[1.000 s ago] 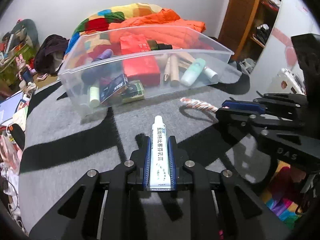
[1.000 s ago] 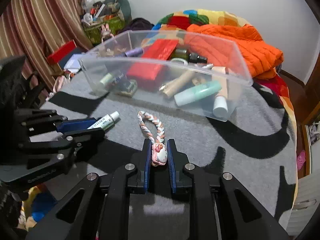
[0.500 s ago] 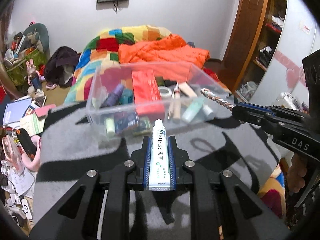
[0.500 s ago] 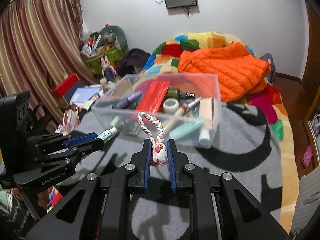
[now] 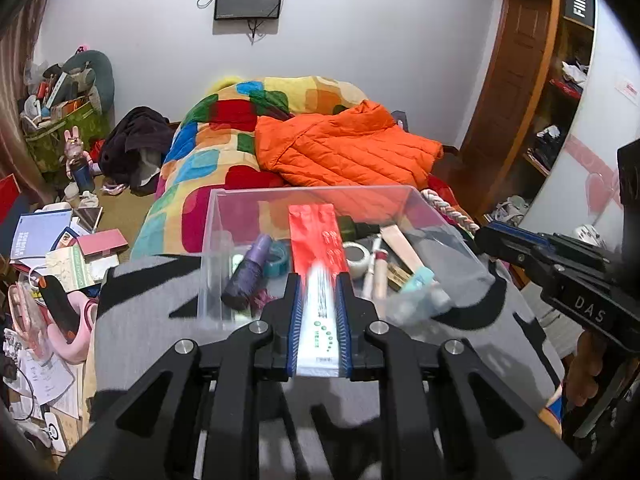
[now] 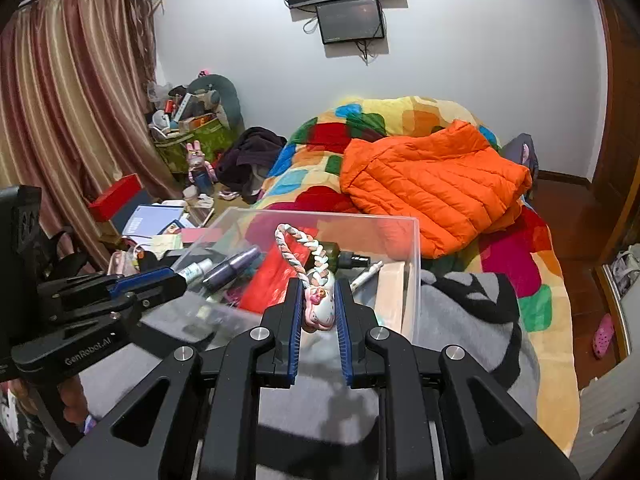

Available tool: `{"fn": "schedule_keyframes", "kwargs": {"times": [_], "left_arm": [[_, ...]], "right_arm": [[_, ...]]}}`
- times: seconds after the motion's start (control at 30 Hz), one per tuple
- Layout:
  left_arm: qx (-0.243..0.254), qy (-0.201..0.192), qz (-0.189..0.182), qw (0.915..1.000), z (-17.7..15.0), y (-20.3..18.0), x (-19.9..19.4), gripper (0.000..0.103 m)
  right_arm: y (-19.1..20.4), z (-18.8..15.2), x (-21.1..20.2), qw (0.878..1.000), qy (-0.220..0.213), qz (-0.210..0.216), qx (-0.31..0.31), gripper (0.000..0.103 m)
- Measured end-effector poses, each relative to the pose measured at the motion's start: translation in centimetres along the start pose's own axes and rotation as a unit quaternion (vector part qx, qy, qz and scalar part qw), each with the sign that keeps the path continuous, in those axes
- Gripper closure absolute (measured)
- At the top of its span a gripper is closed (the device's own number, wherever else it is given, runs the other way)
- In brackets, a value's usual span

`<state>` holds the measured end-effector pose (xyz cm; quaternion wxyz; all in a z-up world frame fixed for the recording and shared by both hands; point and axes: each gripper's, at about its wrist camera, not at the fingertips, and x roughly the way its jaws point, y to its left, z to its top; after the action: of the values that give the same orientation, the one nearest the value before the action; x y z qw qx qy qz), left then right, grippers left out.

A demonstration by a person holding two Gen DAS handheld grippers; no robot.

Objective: Organize objects
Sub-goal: 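Carry the toothpaste tube and rope toy into the clear box and open both tools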

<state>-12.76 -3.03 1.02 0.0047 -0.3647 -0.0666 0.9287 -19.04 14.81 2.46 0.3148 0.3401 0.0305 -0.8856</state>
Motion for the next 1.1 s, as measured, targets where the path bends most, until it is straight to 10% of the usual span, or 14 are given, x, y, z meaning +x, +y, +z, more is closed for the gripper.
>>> {"fn": "schedule_keyframes", "kwargs": {"times": [0.73, 1.1], "left_arm": [[-0.017, 0.050, -0.015, 0.9985, 0.8, 2.1, 4.8, 0.087], [-0.003, -0.002, -0.008, 1.0000, 0.5, 0.8, 0.3, 0.041]], "right_arm": [[-1.2, -0.4, 8.5, 0.995, 0.100, -0.007, 0.003, 0.075], [0.5, 0.6, 3.4, 0.999, 0.051, 0.005, -0.014, 0.053]]}}
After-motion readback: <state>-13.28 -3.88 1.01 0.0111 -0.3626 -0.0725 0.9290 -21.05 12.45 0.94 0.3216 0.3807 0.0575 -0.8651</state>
